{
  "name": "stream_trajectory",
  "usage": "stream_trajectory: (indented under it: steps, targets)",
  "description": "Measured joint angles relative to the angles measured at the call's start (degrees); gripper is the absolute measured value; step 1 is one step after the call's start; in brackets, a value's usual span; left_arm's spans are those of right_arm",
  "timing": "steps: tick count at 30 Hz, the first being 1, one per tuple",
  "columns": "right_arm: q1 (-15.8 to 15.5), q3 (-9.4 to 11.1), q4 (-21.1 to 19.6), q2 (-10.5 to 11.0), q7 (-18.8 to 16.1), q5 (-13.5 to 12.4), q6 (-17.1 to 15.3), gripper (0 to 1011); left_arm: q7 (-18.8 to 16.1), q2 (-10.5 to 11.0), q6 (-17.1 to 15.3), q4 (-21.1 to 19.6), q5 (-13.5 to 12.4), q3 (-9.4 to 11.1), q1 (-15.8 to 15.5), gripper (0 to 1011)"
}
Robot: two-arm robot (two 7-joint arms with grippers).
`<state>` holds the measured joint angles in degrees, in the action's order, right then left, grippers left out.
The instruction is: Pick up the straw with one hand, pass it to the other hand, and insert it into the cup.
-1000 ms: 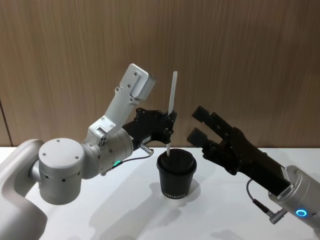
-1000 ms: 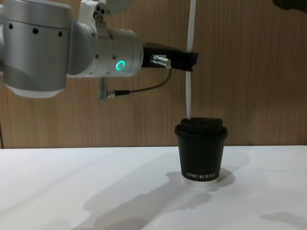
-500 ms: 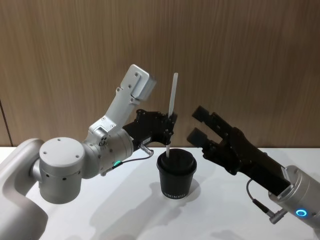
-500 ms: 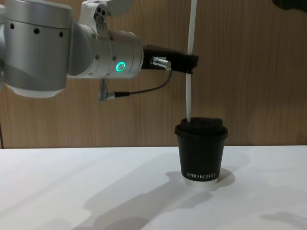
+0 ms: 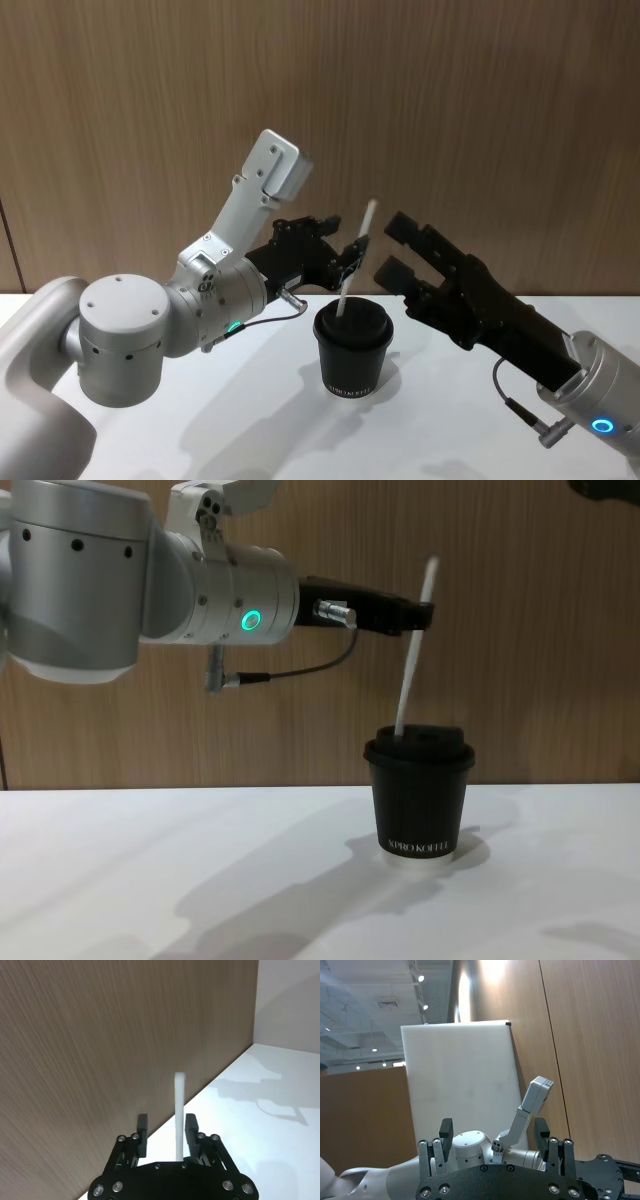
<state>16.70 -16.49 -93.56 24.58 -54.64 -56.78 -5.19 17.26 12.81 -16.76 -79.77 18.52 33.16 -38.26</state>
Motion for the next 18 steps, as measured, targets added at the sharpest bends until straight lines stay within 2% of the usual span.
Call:
stream_trajectory:
  steps: [2, 4, 5, 10, 18]
  targets:
    - [0.00, 0.00, 0.00, 0.00, 0.00, 0.00, 0.00, 1001, 0.01, -0.01, -0.02, 0.02, -0.01, -0.01, 0.00, 472]
    - [0.00, 0.00, 0.00, 0.00, 0.00, 0.00, 0.00, 1001, 0.02, -0.02, -0.03, 0.03, -0.02, -0.02, 0.00, 571]
    - [0.00, 0.00, 0.00, 0.00, 0.00, 0.00, 0.00, 1001, 0.03, -0.02, -0.03, 0.04, -0.03, -0.04, 0.00, 571]
    - [0.00, 0.00, 0.00, 0.00, 0.00, 0.00, 0.00, 1001, 0.05, -0.05, -0.06, 0.07, -0.05, -0.05, 0.00, 757]
    - [0.10, 0.00, -0.02, -0.01, 0.16, 0.00, 0.02, 1001, 0.11, -0.07, -0.10, 0.07, -0.06, -0.07, 0.04, 979]
